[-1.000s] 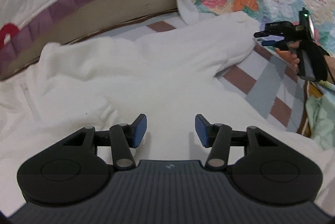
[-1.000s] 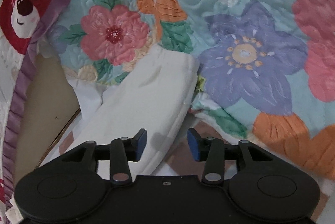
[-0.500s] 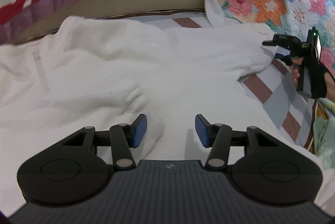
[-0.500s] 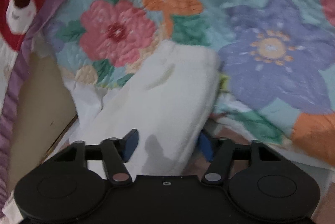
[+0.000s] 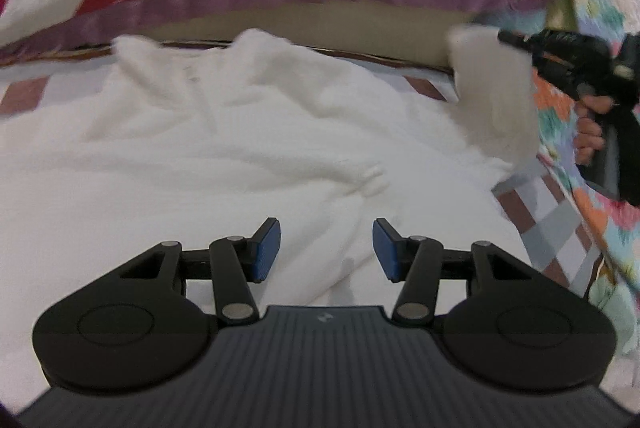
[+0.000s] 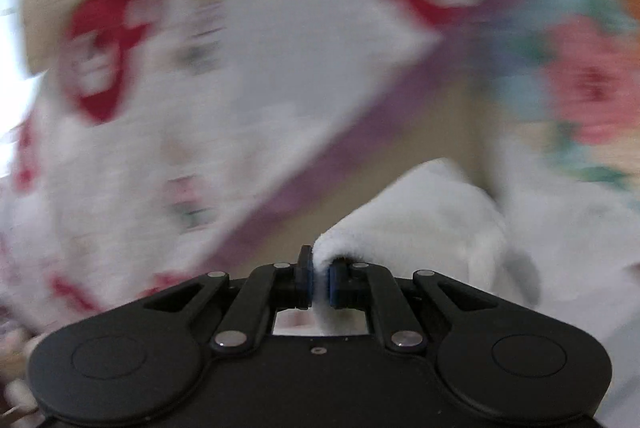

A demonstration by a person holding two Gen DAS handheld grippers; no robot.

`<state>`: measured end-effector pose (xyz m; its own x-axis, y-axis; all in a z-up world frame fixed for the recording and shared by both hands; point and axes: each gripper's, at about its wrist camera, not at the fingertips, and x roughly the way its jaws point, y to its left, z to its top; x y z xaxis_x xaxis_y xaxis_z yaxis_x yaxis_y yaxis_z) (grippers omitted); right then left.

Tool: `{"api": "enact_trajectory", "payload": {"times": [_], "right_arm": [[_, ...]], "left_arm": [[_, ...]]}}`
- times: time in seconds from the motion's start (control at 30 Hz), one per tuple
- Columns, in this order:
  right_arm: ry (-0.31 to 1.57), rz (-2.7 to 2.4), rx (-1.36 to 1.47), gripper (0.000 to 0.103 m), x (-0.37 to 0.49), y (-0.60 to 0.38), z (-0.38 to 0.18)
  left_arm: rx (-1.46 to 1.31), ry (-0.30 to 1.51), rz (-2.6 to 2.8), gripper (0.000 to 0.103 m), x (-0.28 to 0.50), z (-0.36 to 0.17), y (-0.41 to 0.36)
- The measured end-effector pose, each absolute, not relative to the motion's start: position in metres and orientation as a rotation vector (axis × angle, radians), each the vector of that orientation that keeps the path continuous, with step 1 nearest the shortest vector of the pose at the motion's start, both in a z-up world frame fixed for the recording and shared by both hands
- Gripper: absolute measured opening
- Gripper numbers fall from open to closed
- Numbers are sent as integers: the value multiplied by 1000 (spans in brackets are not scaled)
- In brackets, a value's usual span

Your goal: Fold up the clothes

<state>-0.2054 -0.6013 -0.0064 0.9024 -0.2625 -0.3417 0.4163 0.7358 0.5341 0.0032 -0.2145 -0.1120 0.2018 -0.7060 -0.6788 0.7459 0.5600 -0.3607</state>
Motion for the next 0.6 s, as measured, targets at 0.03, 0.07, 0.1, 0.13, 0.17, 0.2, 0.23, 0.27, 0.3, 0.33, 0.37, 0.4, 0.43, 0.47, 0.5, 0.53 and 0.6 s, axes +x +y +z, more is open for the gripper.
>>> {"api": "enact_trajectory", "payload": {"times": [0.03,0.07,0.1,0.13,0.17,0.2,0.23,0.27,0.3,0.33,0.37,0.4,0.43,0.47,0.5,0.53,0.6], "right_arm": [[251,-311,632,10,-194,-584,3],[255,-233,594,10,-181,-562,13],[282,-151,543,10,-170,-538,17],[307,-70,491,10,-159,-515,20],[333,11,438,10,-148,-491,24],[361,87,385,10,-137,-469,27],[420,113,340,10,-133,-456,16],[479,138,294,10,-129,-443,5],[538,163,248,14,-125,-429,-6],[596,189,201,14,-120,-416,-17],[654,214,154,14,-116,-403,-28],[712,239,106,17,-112,-390,-39],[766,262,60,20,-109,-378,-50],[783,258,32,27,-115,-376,-56],[800,253,5,38,-122,-376,-62],[805,240,-11,42,-129,-378,-63],[815,212,-43,45,-143,-384,-65]], "left_arm": [[26,923,-999,50,5,-114,-207],[1,928,-983,50,7,-115,-199],[-13,931,-969,50,9,-117,-193],[-16,932,-952,50,11,-118,-188],[-14,931,-934,50,14,-119,-184],[-12,931,-915,50,17,-120,-180],[-11,936,-888,50,22,-121,-176],[-12,947,-858,50,26,-122,-171],[-13,958,-828,50,30,-124,-167],[-26,963,-821,50,33,-125,-163],[-40,967,-816,50,35,-126,-160],[-53,970,-811,50,38,-128,-157],[-67,974,-806,50,41,-129,-154],[-81,978,-801,50,43,-130,-151],[-95,981,-796,50,46,-131,-148],[-98,981,-803,51,46,-131,-149],[-103,980,-819,51,44,-131,-152]]}}
